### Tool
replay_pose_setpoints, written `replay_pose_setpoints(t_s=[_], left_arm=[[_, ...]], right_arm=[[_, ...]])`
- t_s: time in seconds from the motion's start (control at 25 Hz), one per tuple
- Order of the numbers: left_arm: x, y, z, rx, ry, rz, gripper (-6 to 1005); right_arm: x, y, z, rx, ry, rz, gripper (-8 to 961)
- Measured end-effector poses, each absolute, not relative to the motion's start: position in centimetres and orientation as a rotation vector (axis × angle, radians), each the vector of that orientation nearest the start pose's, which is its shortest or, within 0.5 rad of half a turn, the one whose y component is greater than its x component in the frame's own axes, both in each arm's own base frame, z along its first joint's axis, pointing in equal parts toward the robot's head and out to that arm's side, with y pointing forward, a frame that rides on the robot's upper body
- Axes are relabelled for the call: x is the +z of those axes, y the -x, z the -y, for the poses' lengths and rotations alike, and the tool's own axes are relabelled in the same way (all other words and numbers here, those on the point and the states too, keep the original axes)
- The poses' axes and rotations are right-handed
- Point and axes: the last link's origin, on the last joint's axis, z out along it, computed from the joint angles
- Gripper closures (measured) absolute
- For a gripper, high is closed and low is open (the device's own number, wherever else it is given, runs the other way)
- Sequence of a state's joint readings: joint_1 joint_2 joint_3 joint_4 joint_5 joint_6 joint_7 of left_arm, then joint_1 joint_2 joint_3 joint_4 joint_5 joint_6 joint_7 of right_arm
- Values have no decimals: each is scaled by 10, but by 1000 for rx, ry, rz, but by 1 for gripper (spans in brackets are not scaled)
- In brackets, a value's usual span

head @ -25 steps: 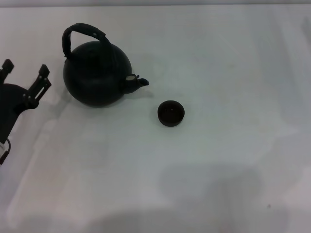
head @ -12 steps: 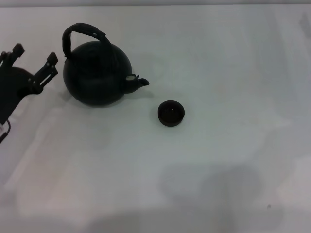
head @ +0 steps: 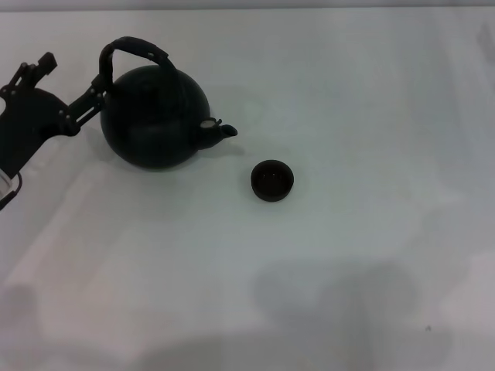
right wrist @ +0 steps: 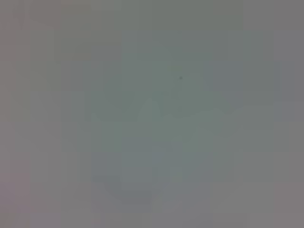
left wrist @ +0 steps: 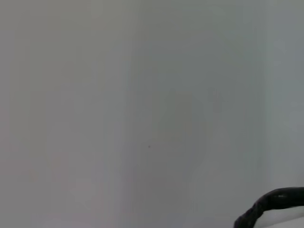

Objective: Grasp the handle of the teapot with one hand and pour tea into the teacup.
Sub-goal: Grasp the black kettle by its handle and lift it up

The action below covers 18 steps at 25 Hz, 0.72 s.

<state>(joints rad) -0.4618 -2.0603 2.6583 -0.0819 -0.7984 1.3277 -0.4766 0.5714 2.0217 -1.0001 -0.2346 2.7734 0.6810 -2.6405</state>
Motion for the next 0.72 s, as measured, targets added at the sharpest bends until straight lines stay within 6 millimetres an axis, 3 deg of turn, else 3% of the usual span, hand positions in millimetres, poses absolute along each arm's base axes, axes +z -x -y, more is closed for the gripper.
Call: replay_pose_setpoints(t_s=[0.72], left_arm=[[-25,331,-328,-670,1980,519,137]], right_arm=[[52,-350,-412,598,1456,-841,109]])
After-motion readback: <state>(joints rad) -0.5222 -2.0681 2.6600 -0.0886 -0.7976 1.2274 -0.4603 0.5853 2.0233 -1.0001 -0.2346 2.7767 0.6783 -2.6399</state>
